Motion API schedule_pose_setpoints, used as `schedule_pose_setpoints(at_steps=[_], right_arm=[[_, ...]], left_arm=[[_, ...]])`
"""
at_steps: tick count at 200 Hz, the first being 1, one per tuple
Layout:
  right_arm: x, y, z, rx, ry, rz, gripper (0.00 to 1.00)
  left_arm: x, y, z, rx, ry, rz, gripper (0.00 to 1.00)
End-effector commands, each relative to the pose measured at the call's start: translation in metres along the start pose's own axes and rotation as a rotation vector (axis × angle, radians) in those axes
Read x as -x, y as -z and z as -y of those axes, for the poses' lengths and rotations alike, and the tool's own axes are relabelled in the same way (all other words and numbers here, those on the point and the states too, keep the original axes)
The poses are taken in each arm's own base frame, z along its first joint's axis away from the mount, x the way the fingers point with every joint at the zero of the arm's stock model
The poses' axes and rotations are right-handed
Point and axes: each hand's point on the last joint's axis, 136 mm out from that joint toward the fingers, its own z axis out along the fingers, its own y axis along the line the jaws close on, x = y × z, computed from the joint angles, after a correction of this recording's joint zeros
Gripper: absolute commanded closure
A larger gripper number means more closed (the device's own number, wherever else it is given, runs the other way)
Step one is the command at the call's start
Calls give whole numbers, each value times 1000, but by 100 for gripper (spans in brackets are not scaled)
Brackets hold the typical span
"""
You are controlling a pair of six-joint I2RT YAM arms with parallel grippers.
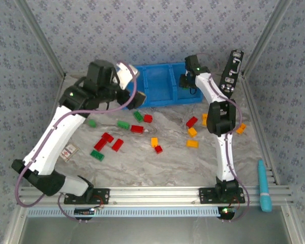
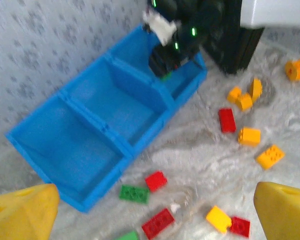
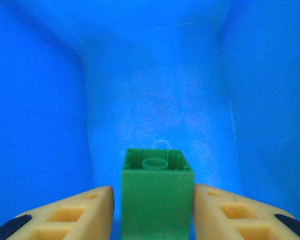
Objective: Sort the legos into containers by color
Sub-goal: Place the lego in the container, then pick up the lego from the middle-right of the table.
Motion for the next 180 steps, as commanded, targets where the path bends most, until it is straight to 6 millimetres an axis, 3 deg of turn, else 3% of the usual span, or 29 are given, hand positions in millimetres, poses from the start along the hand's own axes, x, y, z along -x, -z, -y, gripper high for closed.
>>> schedule_pose_setpoints(at_steps=[1,31,55,72,97,116,148,166,180], right_arm=[[18,39,-12,39,51,50,42],[21,99,-13,52,95,109,34],[3,161,-2,41,119,146,33],[-16,204,24,-32,98,214,16],[-63,252,82,-115,-65,219,7],[-116,262,124,-149,-247,140,5],[-202,235,175,-199,-459,-92,8],[-223,218,186,-164,-549,-112,8],[-227,205,194,-123,-615,-98,8]], left_arm=[[18,21,10,-62,-25,-3,0],[42,17,19,-125,-32,36,0],[46,5,21,-142,-37,30,0],[51,-4,24,-145,-49,47,0],[65,-10,33,-144,-99,74,0],[78,-9,39,-170,-99,109,0],[87,-16,48,-231,-90,132,0],[84,-22,49,-237,-85,114,0],[80,-26,48,-232,-83,99,0]])
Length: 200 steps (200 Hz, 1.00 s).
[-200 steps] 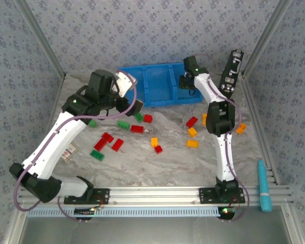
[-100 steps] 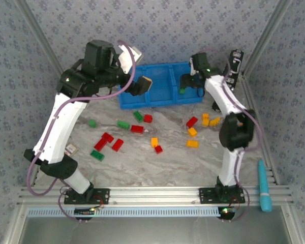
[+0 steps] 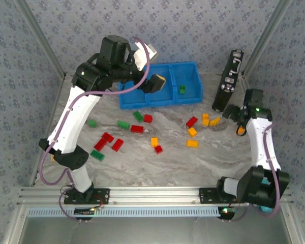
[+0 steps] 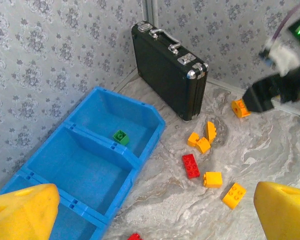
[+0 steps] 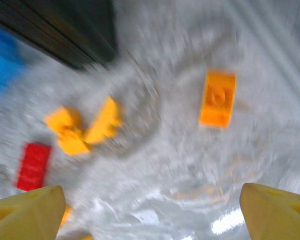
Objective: Sort the legos into containers by color
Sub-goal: Pick up the lego from the middle-right of the table.
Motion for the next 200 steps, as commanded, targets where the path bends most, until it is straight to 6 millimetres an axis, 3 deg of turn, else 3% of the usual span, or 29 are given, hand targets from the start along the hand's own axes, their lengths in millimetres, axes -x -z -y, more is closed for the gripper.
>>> schedule_pose_setpoints(at_steps=[1,92,150,158,200], right_arm=[[-18,-19,6,82,-123,-76,8],[21,-84,45,0,-139,-120,9],[36,-121,59,-20,-143,-159,22],[50,-121,59,-26,-135,-135,23],[51,-143,62,-43,-123,-174,27]], left_arm=[[0,-5,3,-26,0,-2,0],[-19,-23,-6,-7,-15,-67,0],[-25,-22,-16,26,-12,-82,0],[-26,-22,-17,28,-13,-86,0],[-34,-23,-25,48,-11,-107,0]])
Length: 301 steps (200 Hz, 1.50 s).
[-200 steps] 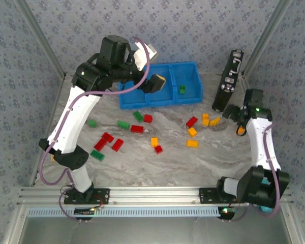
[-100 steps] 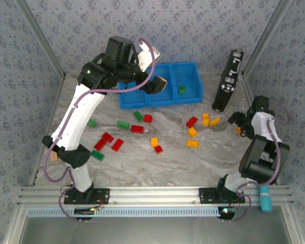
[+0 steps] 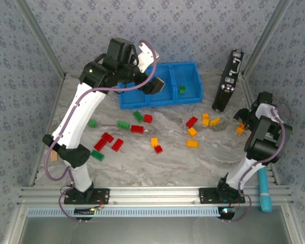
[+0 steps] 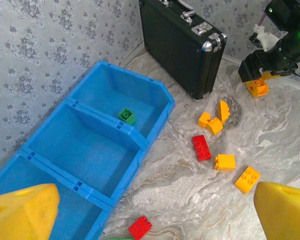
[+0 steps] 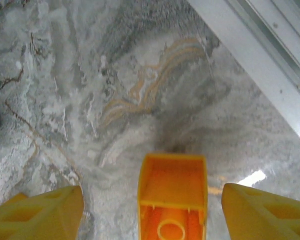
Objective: Sort the legos into containers by color
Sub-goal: Pick up the lego from the middle-right of the table, then place the lego in the container.
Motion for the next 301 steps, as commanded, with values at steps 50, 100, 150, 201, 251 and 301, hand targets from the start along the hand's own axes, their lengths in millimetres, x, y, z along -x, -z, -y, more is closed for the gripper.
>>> schedule_pose_setpoints(at_steps=[50,100,150,201,251,301], right_arm=[[8,-29,5,-43,48,-30,38],[7,-32,6,-54,64,-42,58],[5,-7,-6,-64,111,-21,67],[8,90,-58,22,146,108,70],[25,211,-208,169,408,373,70],[4,206,-382,351,760,464,71]], left_arm=[[-4,3,-16,33,-2,-5,0],[-6,5,-18,35,3,-8,0],[-10,13,-19,42,-5,-12,0],[-16,64,-41,129,-2,47,0],[-16,107,-45,163,8,133,0],[-29,121,-36,178,-21,152,0]])
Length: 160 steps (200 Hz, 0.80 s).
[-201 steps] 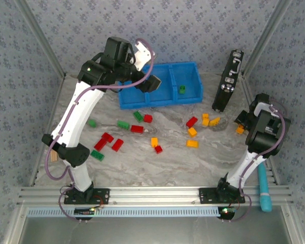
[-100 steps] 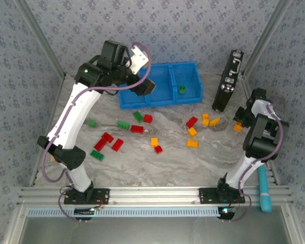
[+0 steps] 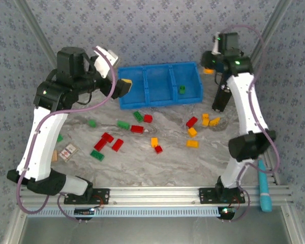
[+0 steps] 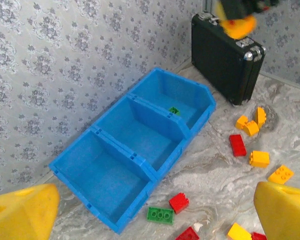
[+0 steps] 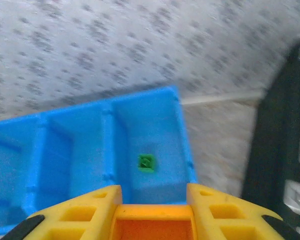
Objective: Sort the legos into containers by color
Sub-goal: Place the lego in the container.
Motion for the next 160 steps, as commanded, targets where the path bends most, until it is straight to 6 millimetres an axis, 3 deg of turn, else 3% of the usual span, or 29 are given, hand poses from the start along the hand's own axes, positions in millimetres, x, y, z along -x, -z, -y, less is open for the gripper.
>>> schedule_pose_setpoints(at_steps=[1,24,37,58,76,114,160], right_arm=[[-29,-68,-39,27,149,-110,71],[-35,-119,-84,134,179,-102,71],[-45,-146,-99,162,177,-101,71],[-70,-180,-122,248,160,-122,71],[-104,-209,-136,312,129,-170,71],[-151,-234,-158,313,166,-237,71],[-191,-249,-163,269,222,-304,68]], left_arm=[[1,3,3,-9,-31,32,0],[1,10,7,-10,-36,56,0],[0,14,8,-6,-43,61,0],[-2,18,7,11,-49,66,0],[-2,19,8,12,-45,68,0],[-5,16,11,0,-41,64,0],[-9,17,13,-2,-42,62,0]])
